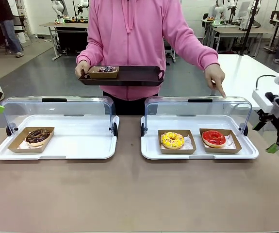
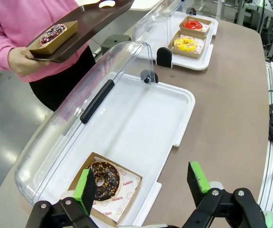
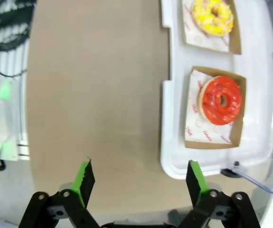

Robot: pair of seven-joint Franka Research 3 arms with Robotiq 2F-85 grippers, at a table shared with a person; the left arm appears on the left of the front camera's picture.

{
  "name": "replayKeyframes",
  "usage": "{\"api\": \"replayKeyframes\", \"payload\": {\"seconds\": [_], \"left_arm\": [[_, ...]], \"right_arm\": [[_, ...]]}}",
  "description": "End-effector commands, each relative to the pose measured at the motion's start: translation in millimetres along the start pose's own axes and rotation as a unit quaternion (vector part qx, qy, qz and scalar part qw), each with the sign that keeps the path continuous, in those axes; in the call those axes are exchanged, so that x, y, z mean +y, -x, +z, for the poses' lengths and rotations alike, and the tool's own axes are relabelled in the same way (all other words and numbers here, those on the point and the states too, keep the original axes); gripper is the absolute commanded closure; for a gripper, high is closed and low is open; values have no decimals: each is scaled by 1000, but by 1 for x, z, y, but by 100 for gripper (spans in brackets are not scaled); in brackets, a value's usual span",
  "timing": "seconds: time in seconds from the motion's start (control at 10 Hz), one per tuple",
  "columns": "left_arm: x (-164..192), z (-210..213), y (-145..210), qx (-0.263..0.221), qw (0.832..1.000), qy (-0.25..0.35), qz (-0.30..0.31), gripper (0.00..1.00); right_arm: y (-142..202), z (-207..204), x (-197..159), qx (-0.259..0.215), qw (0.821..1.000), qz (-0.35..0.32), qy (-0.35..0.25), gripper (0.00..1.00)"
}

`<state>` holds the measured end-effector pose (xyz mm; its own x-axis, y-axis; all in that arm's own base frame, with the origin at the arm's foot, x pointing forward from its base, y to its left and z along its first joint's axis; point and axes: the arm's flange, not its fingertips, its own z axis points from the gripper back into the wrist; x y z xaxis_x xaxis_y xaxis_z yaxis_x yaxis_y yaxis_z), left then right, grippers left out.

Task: Provide the desired donut to the person.
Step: Pick up and lift the Paper togo box containing the Donut pointed at by the person.

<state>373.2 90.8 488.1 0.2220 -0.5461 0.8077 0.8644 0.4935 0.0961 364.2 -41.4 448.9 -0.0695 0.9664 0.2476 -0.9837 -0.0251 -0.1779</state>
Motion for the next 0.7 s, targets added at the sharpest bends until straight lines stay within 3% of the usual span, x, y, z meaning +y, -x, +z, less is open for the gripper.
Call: {"api": "replayKeyframes", "payload": {"seconds": [0.0,0.2,0.3,0.4,0.6], "left_arm": [[0,0,0,-2,1000,-2,3,0],[0,0,0,-2,1000,-2,3,0],[0,0,0,-2,1000,-2,3,0],[0,0,0,-2,1000,-2,3,0],[0,0,0,-2,1000,-2,3,0]], "right_arm": [[15,-37,-16,-15,998,50,40,0],[8,-60,-28,-23,997,74,29,0],[4,-43,-24,-51,997,48,34,0],[13,-39,-23,-2,998,55,26,0],[13,-39,-23,-2,998,55,26,0]]}}
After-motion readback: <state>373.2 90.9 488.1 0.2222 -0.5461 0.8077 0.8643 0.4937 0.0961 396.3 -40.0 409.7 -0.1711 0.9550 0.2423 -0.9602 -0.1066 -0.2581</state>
